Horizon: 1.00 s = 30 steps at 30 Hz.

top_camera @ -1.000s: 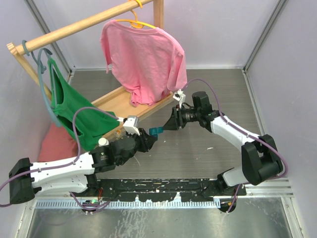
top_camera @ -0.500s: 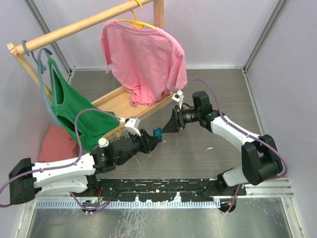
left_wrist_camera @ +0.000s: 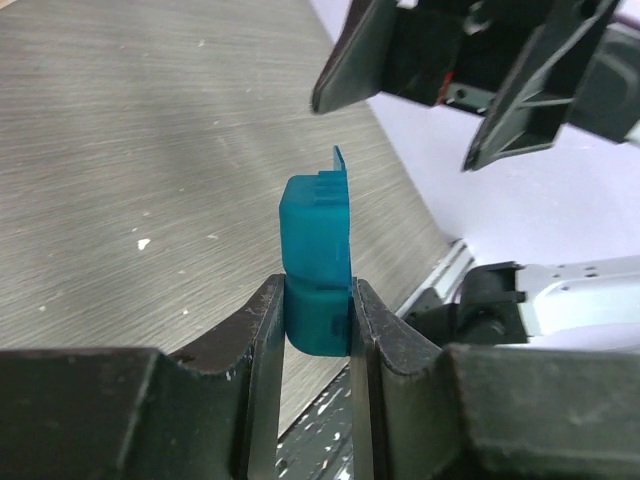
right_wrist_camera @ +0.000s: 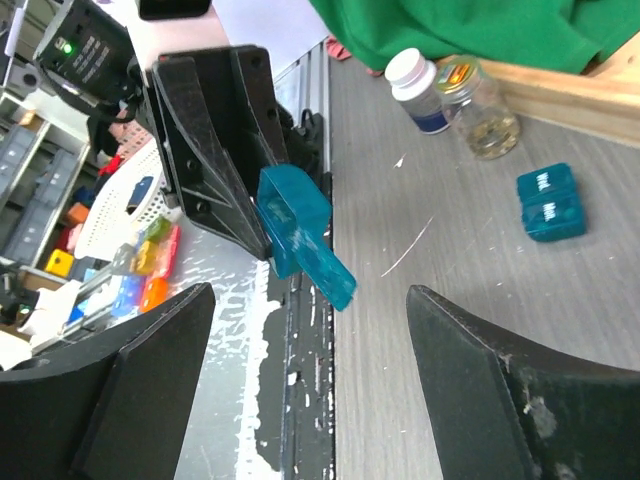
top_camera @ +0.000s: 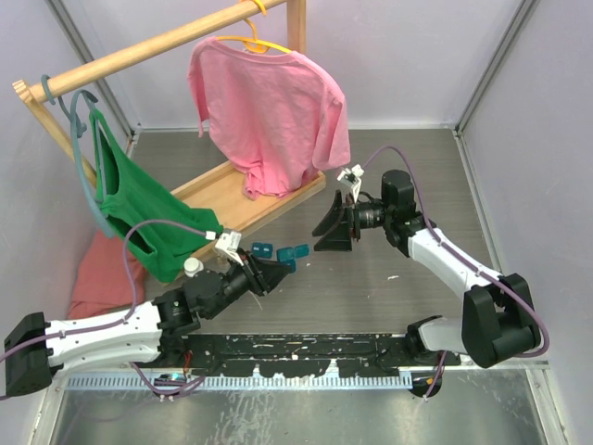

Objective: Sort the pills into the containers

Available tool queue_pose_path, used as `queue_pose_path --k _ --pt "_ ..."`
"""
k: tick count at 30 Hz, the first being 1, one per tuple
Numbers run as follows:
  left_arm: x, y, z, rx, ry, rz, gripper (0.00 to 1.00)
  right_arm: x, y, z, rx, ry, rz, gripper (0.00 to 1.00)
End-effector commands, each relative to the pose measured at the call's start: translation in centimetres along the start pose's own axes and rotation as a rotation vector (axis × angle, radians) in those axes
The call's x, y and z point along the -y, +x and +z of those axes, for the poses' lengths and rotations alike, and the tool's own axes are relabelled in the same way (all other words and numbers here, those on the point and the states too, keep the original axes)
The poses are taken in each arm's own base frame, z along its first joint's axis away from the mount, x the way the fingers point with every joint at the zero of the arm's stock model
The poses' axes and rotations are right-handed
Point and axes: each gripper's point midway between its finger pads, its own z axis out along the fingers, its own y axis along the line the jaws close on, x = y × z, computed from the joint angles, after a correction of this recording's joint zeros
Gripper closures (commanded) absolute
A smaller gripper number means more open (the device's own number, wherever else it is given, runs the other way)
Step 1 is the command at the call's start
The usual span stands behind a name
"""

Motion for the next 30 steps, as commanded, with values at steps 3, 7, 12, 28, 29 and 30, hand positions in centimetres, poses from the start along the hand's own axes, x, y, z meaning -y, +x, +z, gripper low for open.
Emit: queue_pose_path --k 3,7,12,28,29,30 --pt "4.9 -3.4 -0.8 0.12 0.231 -0.056 1.0 -1.8 -1.1 0.3 0.009 -0.067 -0.022 0.18" --pt "5.7 -3.7 -0.9 0.115 0.258 -0.051 1.0 -3.4 -1.3 0.7 0.011 -0.119 0.016 0.21" --pt "6.2 -4.2 -1.2 0.132 0.278 -0.062 1.0 -4.4 -0.9 1.5 -0.011 -0.158 0.017 0.32" --pt "6.6 -4.6 -1.4 0.14 0.295 -0.069 0.99 -5.4 -0.8 1.6 -0.028 -0.183 0.028 0.82" --pt "6.6 -4.6 -1.4 0.141 0.293 -0.069 0.95 -5.5 -0.8 1.6 -0.03 -0.187 0.025 0.88" --pt "6.5 -4.5 -1.3 0.14 0.287 -0.067 0.91 -5.5 -0.8 1.6 -0.031 -0.188 0.024 0.91"
